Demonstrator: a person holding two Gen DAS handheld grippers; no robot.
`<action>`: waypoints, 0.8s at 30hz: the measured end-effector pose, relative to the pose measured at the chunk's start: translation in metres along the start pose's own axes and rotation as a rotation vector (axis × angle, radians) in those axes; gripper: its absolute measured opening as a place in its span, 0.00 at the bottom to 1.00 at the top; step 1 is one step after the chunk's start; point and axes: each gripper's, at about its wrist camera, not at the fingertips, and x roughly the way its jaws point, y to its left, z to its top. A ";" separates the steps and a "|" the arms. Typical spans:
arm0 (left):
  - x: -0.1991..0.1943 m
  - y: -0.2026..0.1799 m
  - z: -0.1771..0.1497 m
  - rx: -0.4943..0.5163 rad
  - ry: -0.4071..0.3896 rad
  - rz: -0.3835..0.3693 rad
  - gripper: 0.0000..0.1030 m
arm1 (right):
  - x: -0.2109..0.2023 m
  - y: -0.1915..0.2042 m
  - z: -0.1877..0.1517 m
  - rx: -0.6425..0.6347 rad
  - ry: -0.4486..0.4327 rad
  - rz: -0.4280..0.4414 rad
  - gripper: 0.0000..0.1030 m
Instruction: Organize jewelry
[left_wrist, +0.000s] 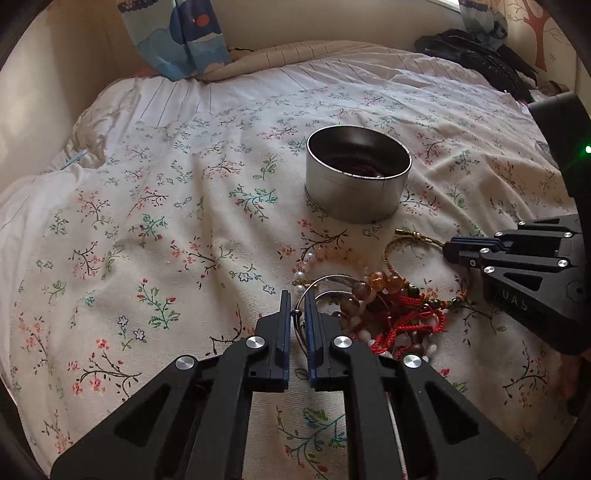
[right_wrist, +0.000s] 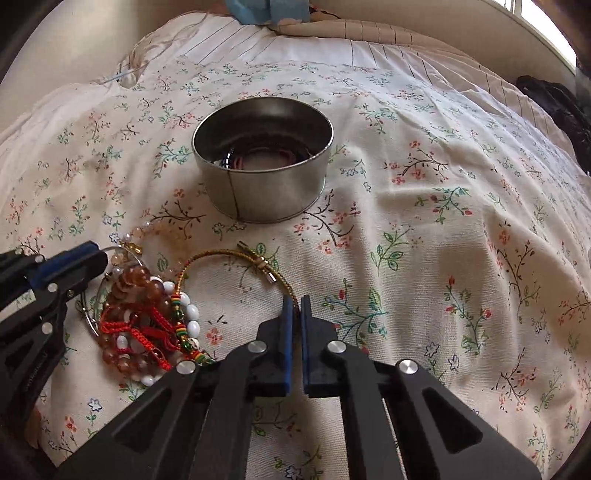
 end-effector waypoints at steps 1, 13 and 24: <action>-0.005 0.004 0.000 -0.025 -0.014 -0.034 0.06 | -0.004 -0.003 -0.001 0.024 -0.010 0.025 0.04; -0.063 0.042 -0.006 -0.309 -0.245 -0.572 0.00 | -0.071 -0.027 -0.021 0.192 -0.206 0.205 0.04; -0.041 -0.004 -0.006 -0.064 -0.108 -0.303 0.14 | -0.077 -0.032 -0.019 0.213 -0.237 0.230 0.04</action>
